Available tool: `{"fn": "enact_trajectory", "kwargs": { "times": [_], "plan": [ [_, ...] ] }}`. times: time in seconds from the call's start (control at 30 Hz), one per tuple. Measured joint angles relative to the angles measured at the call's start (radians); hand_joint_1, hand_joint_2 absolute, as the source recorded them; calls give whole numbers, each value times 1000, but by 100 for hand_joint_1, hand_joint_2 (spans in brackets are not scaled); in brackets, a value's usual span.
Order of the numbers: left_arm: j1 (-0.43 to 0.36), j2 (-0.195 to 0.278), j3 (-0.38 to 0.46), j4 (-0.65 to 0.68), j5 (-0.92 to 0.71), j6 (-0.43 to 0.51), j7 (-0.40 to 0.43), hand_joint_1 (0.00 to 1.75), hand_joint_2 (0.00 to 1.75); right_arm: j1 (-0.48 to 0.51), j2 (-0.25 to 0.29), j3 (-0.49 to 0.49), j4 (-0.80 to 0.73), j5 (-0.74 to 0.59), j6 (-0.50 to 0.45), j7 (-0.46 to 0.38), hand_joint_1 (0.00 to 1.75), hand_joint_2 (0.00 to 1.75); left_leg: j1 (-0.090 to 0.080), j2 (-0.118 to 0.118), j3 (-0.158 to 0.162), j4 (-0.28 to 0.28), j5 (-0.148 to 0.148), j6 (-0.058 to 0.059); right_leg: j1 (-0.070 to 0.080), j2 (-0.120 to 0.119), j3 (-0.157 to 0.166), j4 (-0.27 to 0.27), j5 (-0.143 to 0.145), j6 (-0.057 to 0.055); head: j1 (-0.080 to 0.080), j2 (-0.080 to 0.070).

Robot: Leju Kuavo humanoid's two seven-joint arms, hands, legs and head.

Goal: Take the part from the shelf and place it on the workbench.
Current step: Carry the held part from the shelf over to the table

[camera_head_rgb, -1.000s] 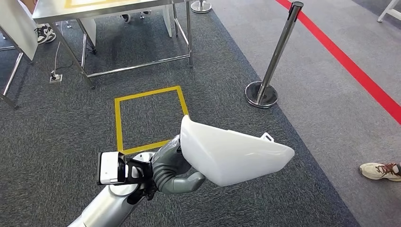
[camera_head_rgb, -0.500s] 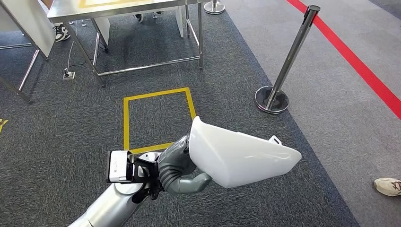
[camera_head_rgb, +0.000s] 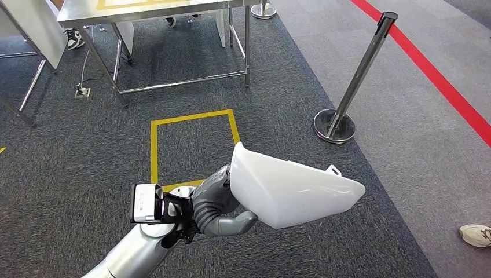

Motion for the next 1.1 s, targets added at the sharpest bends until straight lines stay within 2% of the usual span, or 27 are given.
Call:
{"fn": "enact_trajectory", "kwargs": {
  "times": [0.07,0.1,0.17,0.2,0.23,0.27,0.3,0.33,0.37,0.43,0.47,0.5,0.53,0.57,0.6,0.67,0.7,0.73,0.77,0.8,0.83,0.87,0.9,0.97,1.03,1.07,1.1],
  "plan": [
    [-3,-3,0,1,0,-2,-1,175,175,-1,0,0,0,0,0,2,0,0,6,-3,15,-9,-3,13,1,0,-22,54,-27,7,4,0],
    [-4,-5,-1,2,0,-3,-1,175,175,-2,-1,0,0,2,0,4,0,0,6,-5,20,-10,-7,18,0,2,-54,116,-52,9,8,0],
    [-4,-7,-2,7,0,-5,-1,175,175,0,-1,0,0,6,1,11,0,0,6,-14,27,-10,-16,23,0,3,-139,255,-97,14,11,0],
    [-3,-7,-3,9,0,-5,-1,175,175,3,-1,0,0,8,2,13,0,0,6,-22,31,-10,-20,23,0,4,-165,289,-97,15,11,0],
    [-3,-7,-4,11,0,-6,-1,175,175,5,-1,0,0,10,4,15,0,0,6,-31,38,-10,-25,21,0,4,-170,282,-75,15,11,0],
    [-2,-8,-4,12,0,-6,-1,175,175,6,-1,0,0,12,4,17,0,0,7,-40,47,-9,-31,18,-1,7,-153,232,-36,14,12,0],
    [-2,-8,-5,13,0,-6,-1,175,175,7,-2,0,0,13,5,18,0,0,7,-48,56,-9,-38,15,-3,17,-123,156,7,13,12,0],
    [-3,-8,-5,14,0,-7,-1,175,175,7,-2,0,0,14,6,20,0,0,7,-57,60,-7,-45,9,-6,36,-91,86,36,13,12,0],
    [-4,-9,-6,15,0,-7,-1,175,175,6,-2,0,0,15,8,21,0,0,7,-65,62,-6,-51,4,-7,52,-68,36,52,11,12,0],
    [-5,-10,-7,17,0,-8,-2,175,175,7,-2,0,0,17,9,25,0,0,8,-81,59,-6,-56,-7,-6,68,-52,10,45,4,11,0],
    [-5,-10,-7,17,0,-8,-2,175,175,6,-2,0,0,17,9,26,0,0,10,-89,60,-8,-58,-12,-5,60,-50,10,43,-2,11,0],
    [-5,-10,-7,17,0,-8,-2,175,175,6,-2,0,0,18,10,27,0,0,11,-86,59,-6,-60,-17,-5,52,-45,8,40,-8,11,0],
    [-6,-10,-7,17,0,-8,-2,175,175,5,-2,0,0,18,9,27,0,0,11,-70,53,8,-67,-23,-6,43,-38,6,36,-16,8,0],
    [-7,-10,-7,17,0,-8,-2,175,175,5,-2,0,0,17,9,27,0,0,10,-48,33,44,-83,-28,-8,35,-30,4,31,-24,6,0],
    [-8,-10,-7,17,0,-8,-3,175,175,5,-2,0,0,15,6,27,0,0,10,-24,-1,102,-103,-33,-8,26,-23,3,25,-29,4,0],
    [-8,-9,-8,18,1,-8,-3,175,175,6,-1,-1,0,10,-1,27,0,0,11,-3,-95,245,-144,-38,-7,13,-12,3,13,-34,1,0],
    [-6,-8,-8,19,1,-8,-3,175,175,6,-1,-2,0,7,-4,27,0,0,11,-1,-132,289,-143,-38,-7,7,-6,3,7,-34,1,0],
    [-5,-7,-8,19,1,-8,-3,175,175,5,-1,-3,0,6,-6,27,0,0,11,-1,-149,294,-122,-37,-7,3,2,3,1,-33,1,0],
    [-5,-7,-8,19,1,-8,-3,175,175,5,0,-3,0,5,-8,27,0,0,11,0,-142,256,-81,-35,-7,1,12,3,-6,-32,1,0],
    [-5,-8,-8,19,1,-8,-3,175,175,4,0,-4,0,5,-9,27,0,0,10,2,-118,187,-30,-31,-7,0,24,3,-14,-30,1,0],
    [-5,-8,-8,19,1,-8,-3,175,175,3,1,-4,0,5,-9,27,0,0,9,6,-88,118,6,-27,-6,0,33,2,-21,-27,2,0],
    [-6,-8,-8,19,1,-8,-3,175,175,2,2,-4,0,5,-10,27,0,0,6,10,-61,61,26,-22,-5,0,38,2,-28,-23,1,0],
    [-7,-9,-9,19,1,-8,-2,175,175,1,3,-5,0,4,-10,28,0,0,3,13,-45,29,30,-18,-4,0,40,0,-33,-17,2,0],
    [-9,-10,-9,18,0,-9,-2,175,175,0,6,-6,0,4,-11,29,0,0,-1,10,-34,15,15,-9,-3,-3,45,-9,-40,-5,2,0],
    [-10,-12,-10,17,0,-9,-2,175,175,-2,7,-6,0,4,-11,30,0,0,4,4,-21,7,11,3,-4,-7,53,-6,-49,5,3,0],
    [-12,-15,-10,16,0,-10,-2,175,175,-3,8,-6,0,4,-11,30,0,0,7,2,-12,2,9,9,-4,-7,44,21,-62,8,6,0],
    [-13,-17,-10,15,0,-10,-1,175,175,-4,8,-6,0,4,-12,30,0,0,9,1,-3,-2,5,15,-4,-5,17,75,-84,11,8,0]
  ]
}}
